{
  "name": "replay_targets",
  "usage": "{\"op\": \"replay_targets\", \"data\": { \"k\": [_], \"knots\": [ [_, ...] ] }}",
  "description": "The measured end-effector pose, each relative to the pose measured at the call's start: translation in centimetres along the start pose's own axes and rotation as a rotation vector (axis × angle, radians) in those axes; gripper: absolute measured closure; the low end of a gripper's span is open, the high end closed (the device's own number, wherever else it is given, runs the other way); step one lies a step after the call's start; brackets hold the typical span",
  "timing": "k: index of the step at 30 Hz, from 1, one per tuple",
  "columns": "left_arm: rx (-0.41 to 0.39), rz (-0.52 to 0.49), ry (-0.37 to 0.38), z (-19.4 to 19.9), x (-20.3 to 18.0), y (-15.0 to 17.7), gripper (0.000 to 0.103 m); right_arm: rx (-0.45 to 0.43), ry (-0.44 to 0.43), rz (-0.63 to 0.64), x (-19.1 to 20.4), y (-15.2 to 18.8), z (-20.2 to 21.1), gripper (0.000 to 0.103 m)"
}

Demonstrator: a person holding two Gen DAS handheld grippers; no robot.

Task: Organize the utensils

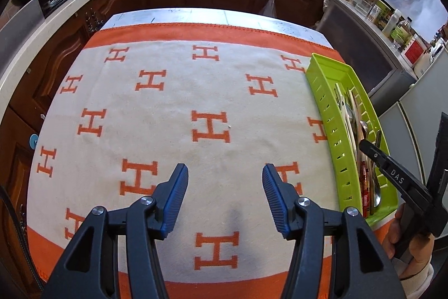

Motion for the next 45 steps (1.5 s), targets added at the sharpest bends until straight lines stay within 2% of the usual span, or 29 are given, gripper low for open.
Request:
{"op": "replay_targets", "data": {
  "k": [3, 8, 10, 16, 18, 21, 32, 36, 40, 45],
  "knots": [
    [-0.001, 0.004, 0.008, 0.0, 0.2, 0.0, 0.05, 0.028, -0.017, 0.014, 0.9, 0.1, -1.1, 0.09],
    [-0.02, -0.017, 0.006, 0.5, 0.1, 0.0, 0.048, 0.013, -0.017, 0.031, 2.1, 0.2, -0.7, 0.09],
    [-0.028, -0.027, 0.007, 0.8, -0.1, 0.1, 0.042, 0.006, -0.017, 0.038, 2.4, 0.3, -0.3, 0.09],
    [-0.049, -0.055, 0.01, 1.8, -0.7, 0.5, 0.035, -0.004, -0.026, 0.048, 3.0, 0.8, 1.9, 0.09],
    [-0.058, -0.06, 0.009, 2.2, -0.9, 0.6, 0.03, -0.005, -0.035, 0.051, 3.1, 1.1, 3.0, 0.09],
    [-0.072, -0.07, 0.008, 2.9, -1.1, 0.9, 0.029, 0.003, -0.042, 0.059, 3.4, 1.9, 4.6, 0.09],
    [-0.147, -0.097, -0.049, 6.9, -1.5, 2.2, 0.011, 0.018, -0.058, 0.107, 5.0, 4.7, 10.6, 0.09],
    [-0.171, -0.092, -0.062, 8.6, -1.4, 2.7, 0.009, 0.003, -0.062, 0.123, 5.9, 5.2, 13.4, 0.09],
    [-0.199, -0.094, -0.069, 10.7, -1.4, 3.1, 0.003, -0.032, -0.074, 0.134, 6.7, 5.5, 16.7, 0.088],
    [-0.257, -0.11, -0.069, 13.3, -1.8, 3.3, 0.001, -0.09, -0.083, 0.151, 8.1, 5.1, 20.1, 0.08]
  ]
}}
Point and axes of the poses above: each gripper's, at about its wrist camera, not at the fingertips, and z roughly against the way its jaws point, x to its left, y to its underside, the point moved 3 cm from there along -z, roughly the way its jaws point, and after that the axes turned 7 degrees about y, right-handed, at the moved point
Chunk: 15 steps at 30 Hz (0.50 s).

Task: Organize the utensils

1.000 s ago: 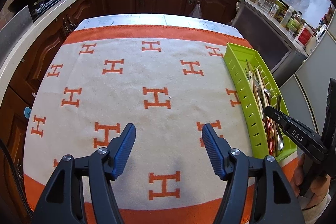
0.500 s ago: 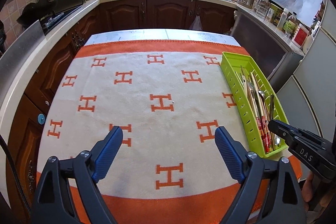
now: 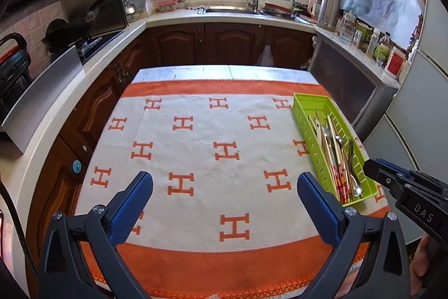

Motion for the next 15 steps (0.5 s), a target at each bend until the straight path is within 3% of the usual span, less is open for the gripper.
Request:
{"op": "replay_targets", "data": {
  "k": [7, 13, 15],
  "knots": [
    [0.014, 0.013, -0.037, 1.2, 0.2, -0.9, 0.001, -0.04, -0.004, 0.023, 1.8, -0.7, 3.0, 0.075],
    [-0.006, 0.025, -0.065, 1.8, 0.0, -1.4, 0.001, -0.079, 0.003, 0.031, 2.8, -1.6, 5.2, 0.066],
    [0.001, 0.024, -0.068, 1.7, -0.1, -1.4, 0.001, -0.091, 0.013, 0.036, 3.1, -1.8, 5.6, 0.059]
  ]
}}
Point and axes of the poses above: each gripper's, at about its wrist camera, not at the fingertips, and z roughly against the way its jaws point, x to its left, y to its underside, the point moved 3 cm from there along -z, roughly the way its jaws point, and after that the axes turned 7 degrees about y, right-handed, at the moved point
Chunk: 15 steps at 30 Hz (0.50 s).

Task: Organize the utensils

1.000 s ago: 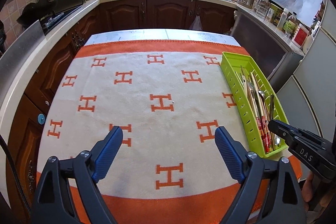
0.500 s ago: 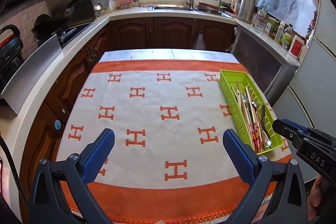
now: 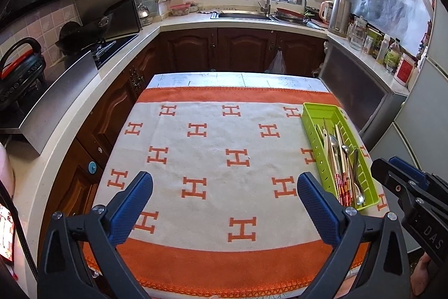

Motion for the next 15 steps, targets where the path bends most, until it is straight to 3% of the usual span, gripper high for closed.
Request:
{"op": "replay_targets", "data": {
  "k": [5, 15],
  "knots": [
    [-0.003, 0.002, -0.017, -0.1, -0.1, 0.0, 0.001, -0.017, 0.012, 0.012, 0.6, -0.3, 0.7, 0.051],
    [0.012, 0.02, -0.015, -0.4, 0.6, 0.0, 0.001, 0.029, 0.002, 0.003, 1.0, -0.2, -0.3, 0.05]
  ]
}}
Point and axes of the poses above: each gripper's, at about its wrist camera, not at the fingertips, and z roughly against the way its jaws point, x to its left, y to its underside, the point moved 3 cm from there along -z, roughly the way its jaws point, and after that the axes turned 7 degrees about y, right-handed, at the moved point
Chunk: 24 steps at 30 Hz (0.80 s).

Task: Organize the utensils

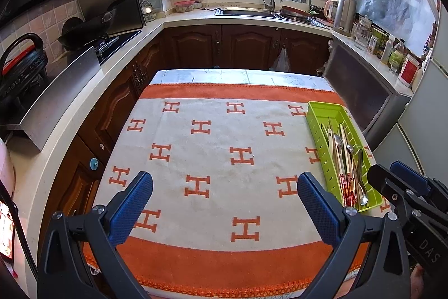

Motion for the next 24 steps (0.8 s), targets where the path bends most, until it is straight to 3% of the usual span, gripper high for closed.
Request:
{"op": "replay_targets", "data": {
  "k": [24],
  "knots": [
    [0.027, 0.007, -0.004, -0.8, 0.8, 0.6, 0.001, 0.046, -0.003, 0.003, 0.9, 1.1, -3.2, 0.05]
  ]
}}
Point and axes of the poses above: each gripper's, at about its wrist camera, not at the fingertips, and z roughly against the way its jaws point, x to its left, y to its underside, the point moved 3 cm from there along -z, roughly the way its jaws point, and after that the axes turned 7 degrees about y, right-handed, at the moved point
